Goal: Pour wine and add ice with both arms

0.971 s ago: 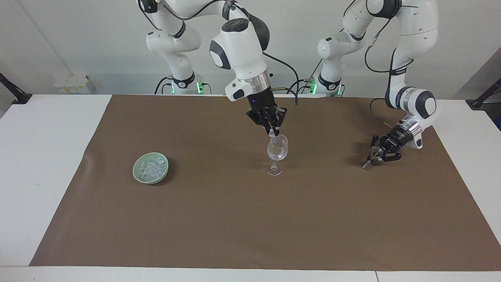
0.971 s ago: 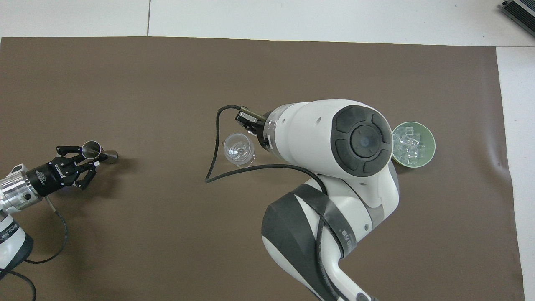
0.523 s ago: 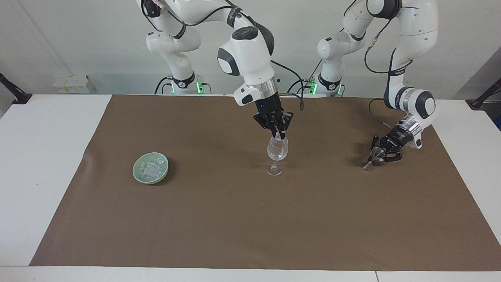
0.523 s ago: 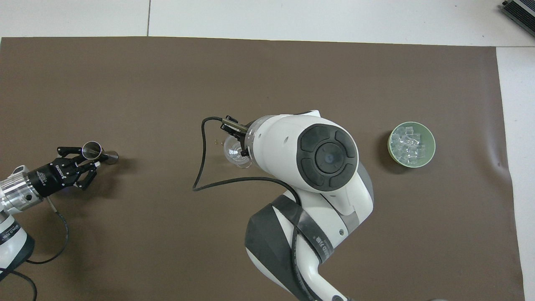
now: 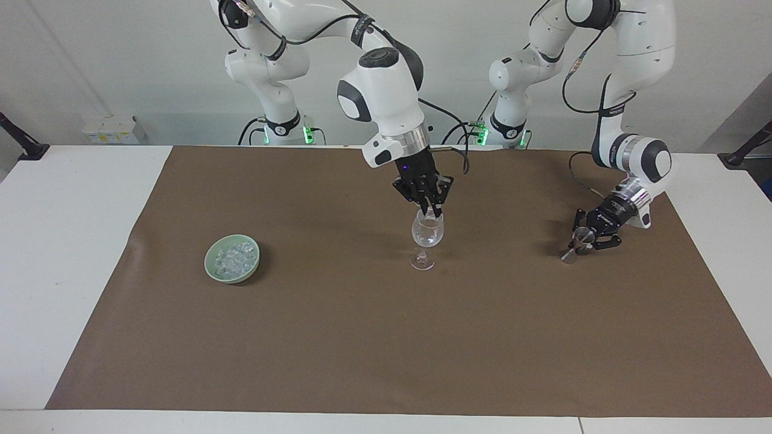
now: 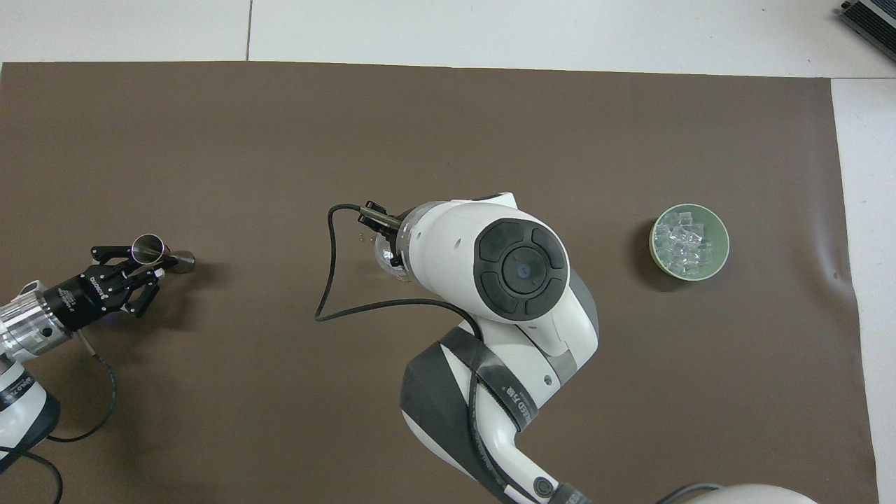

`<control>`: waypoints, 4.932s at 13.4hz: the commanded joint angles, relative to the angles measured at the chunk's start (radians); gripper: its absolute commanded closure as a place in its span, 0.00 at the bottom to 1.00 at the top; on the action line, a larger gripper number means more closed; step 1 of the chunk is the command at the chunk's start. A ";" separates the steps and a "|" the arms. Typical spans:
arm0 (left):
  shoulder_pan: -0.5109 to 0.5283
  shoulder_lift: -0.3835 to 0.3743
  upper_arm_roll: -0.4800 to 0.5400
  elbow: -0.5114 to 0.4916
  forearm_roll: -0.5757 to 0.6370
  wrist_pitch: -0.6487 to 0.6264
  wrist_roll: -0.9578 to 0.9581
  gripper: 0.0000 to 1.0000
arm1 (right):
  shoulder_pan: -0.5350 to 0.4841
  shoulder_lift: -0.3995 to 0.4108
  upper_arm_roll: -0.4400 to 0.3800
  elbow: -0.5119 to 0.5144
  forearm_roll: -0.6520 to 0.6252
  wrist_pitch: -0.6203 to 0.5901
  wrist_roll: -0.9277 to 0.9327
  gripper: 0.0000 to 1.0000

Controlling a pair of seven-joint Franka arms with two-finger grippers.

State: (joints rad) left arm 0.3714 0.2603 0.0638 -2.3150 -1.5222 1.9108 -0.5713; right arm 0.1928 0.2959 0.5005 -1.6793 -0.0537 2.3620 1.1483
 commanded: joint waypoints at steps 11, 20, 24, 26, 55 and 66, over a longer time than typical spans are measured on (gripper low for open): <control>0.006 -0.004 0.005 -0.010 -0.021 -0.015 0.010 0.88 | -0.004 -0.001 0.006 0.004 -0.038 0.006 0.024 0.00; 0.012 -0.004 0.005 -0.012 -0.021 -0.016 0.018 0.75 | -0.069 -0.144 -0.166 0.049 -0.114 -0.217 -0.218 0.00; 0.018 -0.006 0.005 -0.015 -0.021 -0.019 0.024 0.57 | -0.084 -0.202 -0.266 0.049 -0.103 -0.341 -0.401 0.00; 0.029 -0.007 0.005 -0.017 -0.021 -0.019 0.048 0.31 | -0.088 -0.222 -0.309 0.050 -0.077 -0.375 -0.458 0.00; 0.067 -0.102 0.004 -0.020 -0.053 -0.173 0.036 0.00 | -0.168 -0.348 -0.574 0.084 0.032 -0.803 -1.021 0.00; -0.132 -0.289 0.004 0.081 -0.006 0.056 -0.094 0.00 | -0.167 -0.359 -0.573 0.058 0.040 -0.797 -0.966 0.00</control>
State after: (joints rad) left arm 0.2790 -0.0133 0.0575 -2.2602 -1.5628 1.9248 -0.6366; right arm 0.0347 -0.0313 -0.0750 -1.5873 -0.0272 1.5624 0.1686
